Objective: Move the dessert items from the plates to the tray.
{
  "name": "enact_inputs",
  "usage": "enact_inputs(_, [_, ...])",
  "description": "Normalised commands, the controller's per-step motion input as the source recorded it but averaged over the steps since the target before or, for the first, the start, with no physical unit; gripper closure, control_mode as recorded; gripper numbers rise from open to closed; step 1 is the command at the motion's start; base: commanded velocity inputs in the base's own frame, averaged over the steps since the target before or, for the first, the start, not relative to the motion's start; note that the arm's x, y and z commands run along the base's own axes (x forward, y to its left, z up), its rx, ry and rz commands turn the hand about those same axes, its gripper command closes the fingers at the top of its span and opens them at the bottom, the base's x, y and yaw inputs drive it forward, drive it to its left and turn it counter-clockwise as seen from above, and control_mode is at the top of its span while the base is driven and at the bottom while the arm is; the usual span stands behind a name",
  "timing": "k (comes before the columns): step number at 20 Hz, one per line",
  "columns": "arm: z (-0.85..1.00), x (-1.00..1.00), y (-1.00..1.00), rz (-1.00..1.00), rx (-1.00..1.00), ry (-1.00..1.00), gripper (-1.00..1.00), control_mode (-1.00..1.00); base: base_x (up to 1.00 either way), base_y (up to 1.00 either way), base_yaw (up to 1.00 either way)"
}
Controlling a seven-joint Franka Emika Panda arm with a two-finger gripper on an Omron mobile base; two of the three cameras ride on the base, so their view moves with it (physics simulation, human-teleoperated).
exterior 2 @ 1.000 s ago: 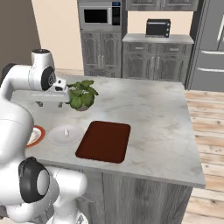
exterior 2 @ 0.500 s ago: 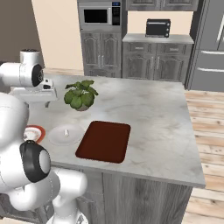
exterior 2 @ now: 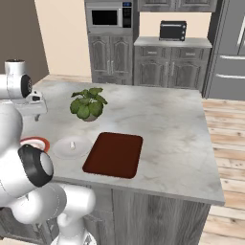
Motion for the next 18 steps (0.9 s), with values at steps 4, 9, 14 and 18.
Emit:
enact_inputs(4, [-0.40, -0.12, 0.36, 0.01, 0.00, -0.02, -1.00, -1.00, 0.00, 0.00, 0.00])
enact_inputs(9, [-0.36, 0.00, 0.12, 0.01, 0.00, -0.13, -1.00, -1.00, 0.00, 0.00, 0.00])
enact_inputs(14, [-0.30, 0.01, 0.08, 0.02, 0.00, -0.09, -1.00, -1.00, 0.00, 0.00, 0.00])
enact_inputs(18, [-0.32, 0.00, 0.03, 0.01, 0.03, -0.15, -1.00, -1.00, 0.00, 0.00, 0.00])
